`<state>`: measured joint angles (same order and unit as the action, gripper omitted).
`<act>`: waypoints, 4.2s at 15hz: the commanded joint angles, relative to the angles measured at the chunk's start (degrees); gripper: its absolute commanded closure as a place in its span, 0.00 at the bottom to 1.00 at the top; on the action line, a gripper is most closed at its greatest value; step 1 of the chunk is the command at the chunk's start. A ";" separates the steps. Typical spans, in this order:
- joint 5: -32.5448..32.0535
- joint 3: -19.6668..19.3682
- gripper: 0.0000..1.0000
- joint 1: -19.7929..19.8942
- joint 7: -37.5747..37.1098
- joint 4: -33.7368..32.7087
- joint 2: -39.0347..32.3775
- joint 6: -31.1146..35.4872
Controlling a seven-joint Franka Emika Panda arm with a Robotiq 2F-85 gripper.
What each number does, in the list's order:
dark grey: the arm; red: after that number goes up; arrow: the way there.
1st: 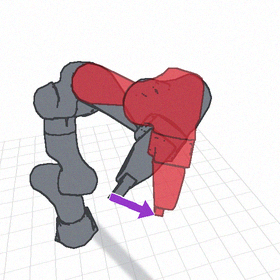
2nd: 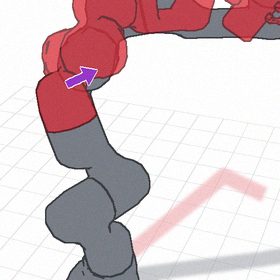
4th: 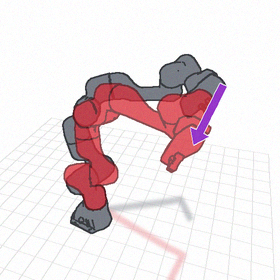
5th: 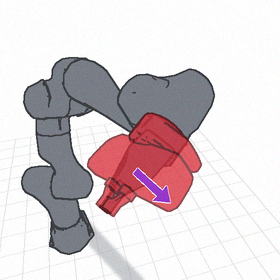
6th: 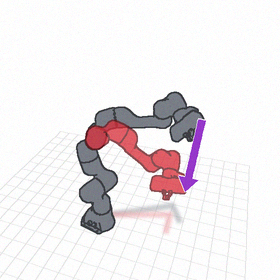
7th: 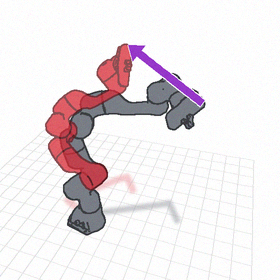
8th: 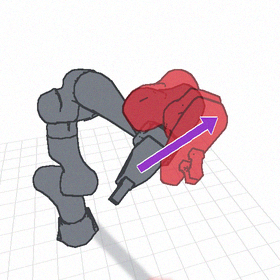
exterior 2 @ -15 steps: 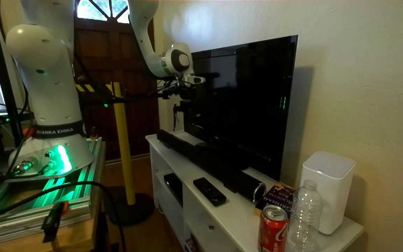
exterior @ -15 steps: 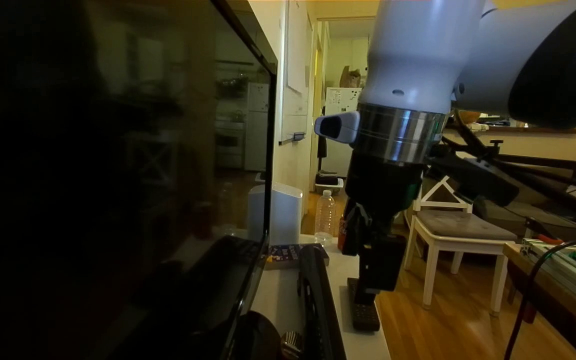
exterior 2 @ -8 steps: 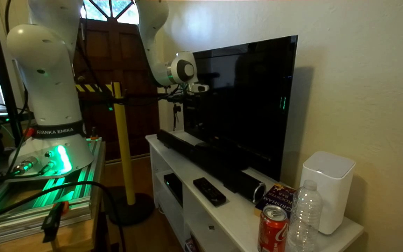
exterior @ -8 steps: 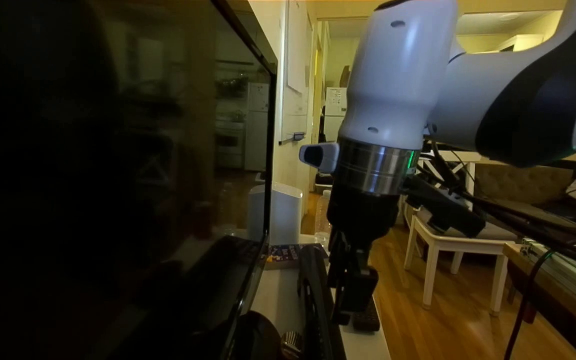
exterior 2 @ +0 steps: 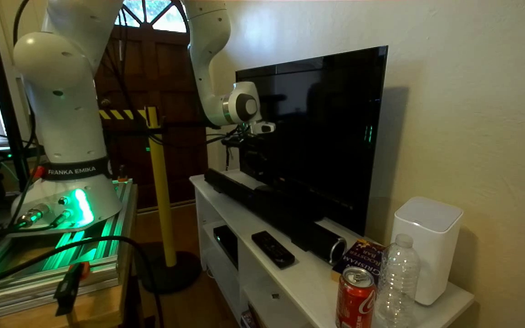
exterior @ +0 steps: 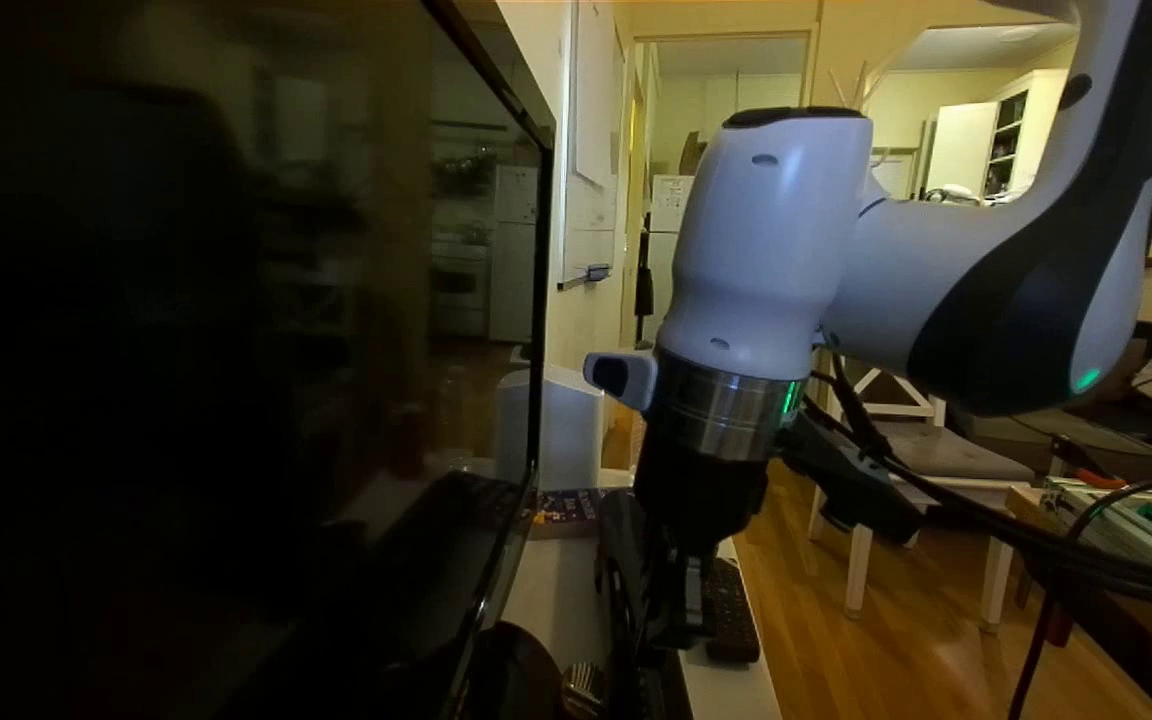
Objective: Press the button
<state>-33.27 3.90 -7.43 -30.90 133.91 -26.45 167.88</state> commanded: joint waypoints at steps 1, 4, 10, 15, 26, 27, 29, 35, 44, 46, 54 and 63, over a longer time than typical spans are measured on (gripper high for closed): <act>-2.10 -2.93 1.00 -2.83 -2.07 -2.30 -4.44 4.25; -1.95 -6.06 0.97 -5.49 -2.54 -3.10 -6.98 8.98; -0.01 -7.10 0.96 -6.27 -0.71 -2.66 -7.31 9.42; 0.16 -7.05 0.99 -6.13 -0.86 -3.37 -8.31 10.22; -0.21 -7.40 0.99 -5.96 -0.56 -3.41 -10.54 15.80; -0.20 -7.59 0.98 -6.11 -0.58 -3.46 -10.79 16.14; -0.14 -8.28 0.99 -6.57 -0.77 -3.49 -11.20 16.65; 0.05 -9.92 0.99 -7.30 -0.96 -3.65 -12.06 17.97; 0.05 -8.88 0.99 -6.28 -0.62 -3.64 -12.73 17.95; -0.02 -8.56 0.99 -6.02 -0.46 -3.60 -12.91 17.66; 0.09 -7.09 0.99 -4.22 0.41 -4.13 -13.99 17.29; 0.18 -9.08 0.99 -6.22 -0.43 -2.82 -8.60 17.39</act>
<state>-33.22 -4.35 -12.77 -30.82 130.22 -36.83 185.24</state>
